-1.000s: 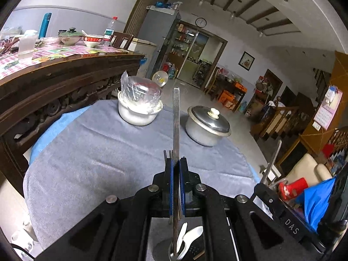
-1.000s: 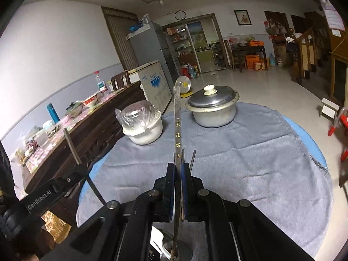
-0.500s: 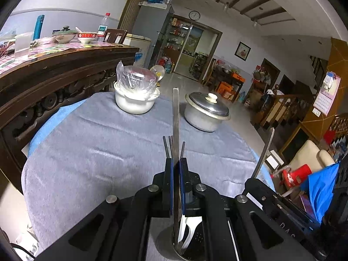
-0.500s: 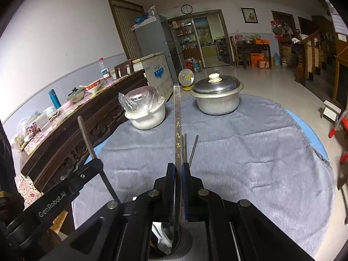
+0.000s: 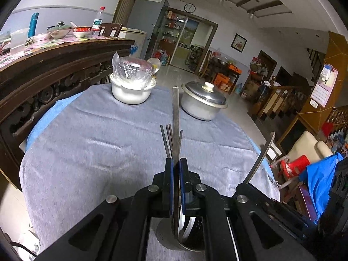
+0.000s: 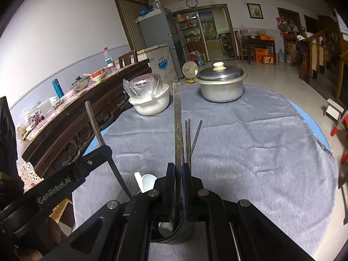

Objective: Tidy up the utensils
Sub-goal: 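Carry both chopsticks upright and insert them into the black holder cup, then open both tools and move them back to the remaining chopsticks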

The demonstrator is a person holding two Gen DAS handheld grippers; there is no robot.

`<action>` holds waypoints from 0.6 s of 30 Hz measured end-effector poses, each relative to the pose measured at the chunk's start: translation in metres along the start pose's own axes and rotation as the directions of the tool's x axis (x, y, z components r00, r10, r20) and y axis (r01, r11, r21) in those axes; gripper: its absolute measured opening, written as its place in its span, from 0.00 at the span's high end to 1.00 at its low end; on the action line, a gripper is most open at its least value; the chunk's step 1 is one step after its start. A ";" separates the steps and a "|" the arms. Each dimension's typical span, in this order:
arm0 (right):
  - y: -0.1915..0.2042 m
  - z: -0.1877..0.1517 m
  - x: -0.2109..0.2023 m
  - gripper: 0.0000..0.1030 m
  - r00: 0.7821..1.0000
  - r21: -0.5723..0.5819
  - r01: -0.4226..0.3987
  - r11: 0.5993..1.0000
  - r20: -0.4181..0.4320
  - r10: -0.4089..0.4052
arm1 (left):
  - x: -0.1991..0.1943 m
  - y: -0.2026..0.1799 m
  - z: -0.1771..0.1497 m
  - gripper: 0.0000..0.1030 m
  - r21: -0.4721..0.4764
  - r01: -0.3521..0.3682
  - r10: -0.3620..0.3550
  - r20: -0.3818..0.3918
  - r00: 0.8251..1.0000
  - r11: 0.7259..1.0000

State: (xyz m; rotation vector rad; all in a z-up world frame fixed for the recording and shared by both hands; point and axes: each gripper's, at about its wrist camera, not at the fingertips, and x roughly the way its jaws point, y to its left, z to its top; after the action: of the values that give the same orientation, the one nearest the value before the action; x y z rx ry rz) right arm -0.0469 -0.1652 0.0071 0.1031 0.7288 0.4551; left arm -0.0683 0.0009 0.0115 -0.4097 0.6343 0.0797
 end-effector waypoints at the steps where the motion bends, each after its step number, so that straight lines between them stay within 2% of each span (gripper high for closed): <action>1: -0.001 0.000 0.000 0.93 1.000 0.004 -0.002 1.000 -0.003 0.002 | 0.000 0.000 0.000 0.95 -0.002 0.002 -0.002 -0.001 1.000 1.000; 14: -0.003 0.003 -0.001 0.92 1.000 0.026 -0.024 0.999 -0.017 0.025 | 0.000 -0.001 -0.005 0.95 -0.002 0.032 -0.032 -0.053 0.998 1.000; 16: -0.004 0.003 -0.002 0.91 0.999 0.030 -0.027 0.999 -0.021 0.028 | -0.002 -0.001 -0.004 0.94 0.002 0.033 -0.032 -0.051 0.998 0.999; 18: -0.004 0.004 -0.003 0.86 0.999 0.029 -0.030 0.999 -0.020 0.031 | -0.004 -0.001 -0.003 0.89 0.001 0.040 -0.040 -0.060 0.997 0.999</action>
State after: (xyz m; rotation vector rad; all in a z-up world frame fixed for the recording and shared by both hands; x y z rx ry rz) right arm -0.0452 -0.1696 0.0110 0.1367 0.7551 0.4756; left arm -0.0732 -0.0011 0.0119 -0.4242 0.6849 0.0284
